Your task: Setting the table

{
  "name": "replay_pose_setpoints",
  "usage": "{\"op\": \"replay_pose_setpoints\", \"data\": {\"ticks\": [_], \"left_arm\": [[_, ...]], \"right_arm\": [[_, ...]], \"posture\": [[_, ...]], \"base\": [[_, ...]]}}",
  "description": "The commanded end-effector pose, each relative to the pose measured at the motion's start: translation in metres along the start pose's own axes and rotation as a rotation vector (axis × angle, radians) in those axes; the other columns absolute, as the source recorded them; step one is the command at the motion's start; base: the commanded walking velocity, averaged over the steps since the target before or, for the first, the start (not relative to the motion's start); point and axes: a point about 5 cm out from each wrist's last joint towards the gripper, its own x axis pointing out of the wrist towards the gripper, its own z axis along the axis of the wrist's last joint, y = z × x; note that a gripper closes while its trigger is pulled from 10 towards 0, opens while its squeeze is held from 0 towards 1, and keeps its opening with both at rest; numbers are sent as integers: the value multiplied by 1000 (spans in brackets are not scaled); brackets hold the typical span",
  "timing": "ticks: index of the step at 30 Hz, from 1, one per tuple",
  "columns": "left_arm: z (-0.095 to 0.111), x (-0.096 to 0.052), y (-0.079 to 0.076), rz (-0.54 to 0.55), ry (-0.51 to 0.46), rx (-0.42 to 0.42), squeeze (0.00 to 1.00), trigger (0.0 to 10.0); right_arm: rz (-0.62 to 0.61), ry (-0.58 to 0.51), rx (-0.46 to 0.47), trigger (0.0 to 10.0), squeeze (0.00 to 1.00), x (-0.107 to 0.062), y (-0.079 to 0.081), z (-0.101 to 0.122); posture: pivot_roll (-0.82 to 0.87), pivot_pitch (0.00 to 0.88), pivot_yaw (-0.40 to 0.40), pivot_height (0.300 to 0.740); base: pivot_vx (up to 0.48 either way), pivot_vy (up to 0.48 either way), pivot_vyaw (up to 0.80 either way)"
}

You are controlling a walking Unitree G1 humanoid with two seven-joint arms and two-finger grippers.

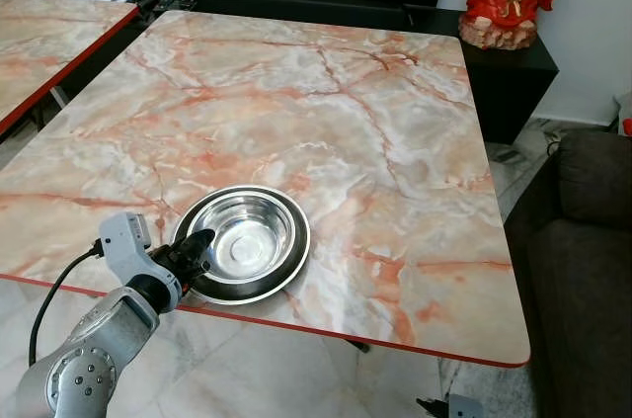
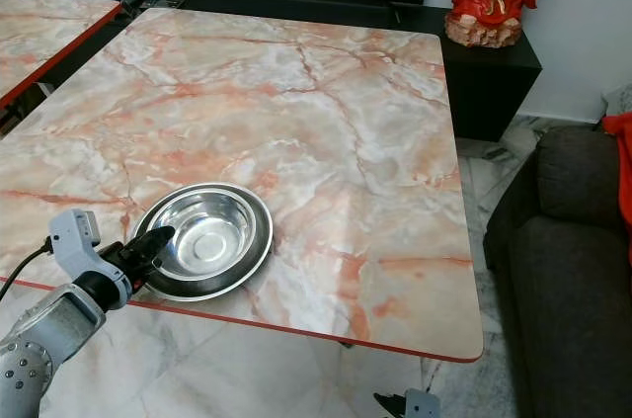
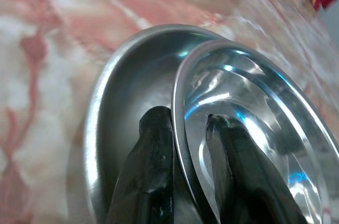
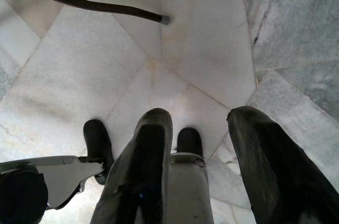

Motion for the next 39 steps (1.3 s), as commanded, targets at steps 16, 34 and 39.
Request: {"op": "replay_pose_setpoints", "data": {"ticks": [16,34,39], "left_arm": [[10,-5,5,41,-35,192,0,10000],[13,-7,2,42,-66,306,0,10000],[22,-9,5,49,-115,325,0,10000]], "right_arm": [[-12,48,-5,10000,0,-3,-5,-12],[-9,39,-6,10000,0,-2,-4,-9],[-7,37,-6,10000,0,-2,-4,-9]], "posture": [[150,180,-14,740],[151,180,-15,740],[152,178,-15,740]], "base": [[0,0,0],[0,0,0],[0,0,0]]}}
